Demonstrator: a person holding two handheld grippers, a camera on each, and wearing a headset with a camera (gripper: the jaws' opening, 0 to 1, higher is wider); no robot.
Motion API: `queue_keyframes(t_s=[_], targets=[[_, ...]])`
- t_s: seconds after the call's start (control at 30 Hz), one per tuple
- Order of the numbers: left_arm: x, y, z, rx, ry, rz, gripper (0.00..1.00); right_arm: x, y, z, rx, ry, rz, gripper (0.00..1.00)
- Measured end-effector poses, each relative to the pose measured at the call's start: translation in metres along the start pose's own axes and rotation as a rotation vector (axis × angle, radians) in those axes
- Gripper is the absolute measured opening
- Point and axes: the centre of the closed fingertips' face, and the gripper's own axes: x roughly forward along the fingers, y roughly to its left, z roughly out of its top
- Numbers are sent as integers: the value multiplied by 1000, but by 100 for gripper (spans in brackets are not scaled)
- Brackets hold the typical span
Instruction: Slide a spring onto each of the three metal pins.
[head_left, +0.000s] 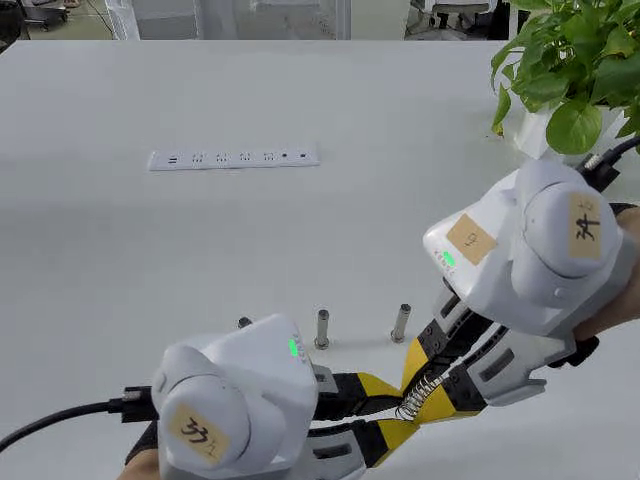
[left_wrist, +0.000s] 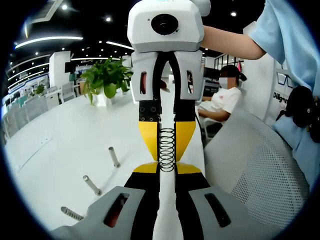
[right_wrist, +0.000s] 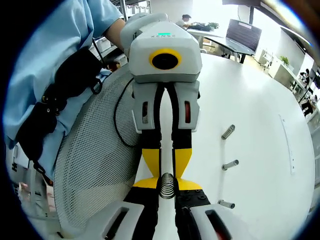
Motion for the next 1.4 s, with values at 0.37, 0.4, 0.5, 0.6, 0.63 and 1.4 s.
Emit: queue_keyframes(t_s=[0.37, 0.4, 0.5, 0.6, 0.63, 1.4], targets=[[0, 0, -1, -7, -6, 2, 7, 0, 1, 1, -36, -7, 4, 7], [0, 0, -1, -1, -6, 2, 7, 0, 1, 1, -33, -5, 5, 7], [0, 0, -1, 5, -6, 8, 7, 1, 0, 0, -38, 4, 7, 7], [0, 1, -2, 4, -12, 18, 7, 1, -1, 0, -39, 11, 8, 7], [0, 2, -2, 2, -15, 22, 7, 2, -1, 0, -38, 12, 9, 7], [-37, 38, -36, -128, -28, 229, 37, 10, -20, -1, -65, 19, 6, 7]])
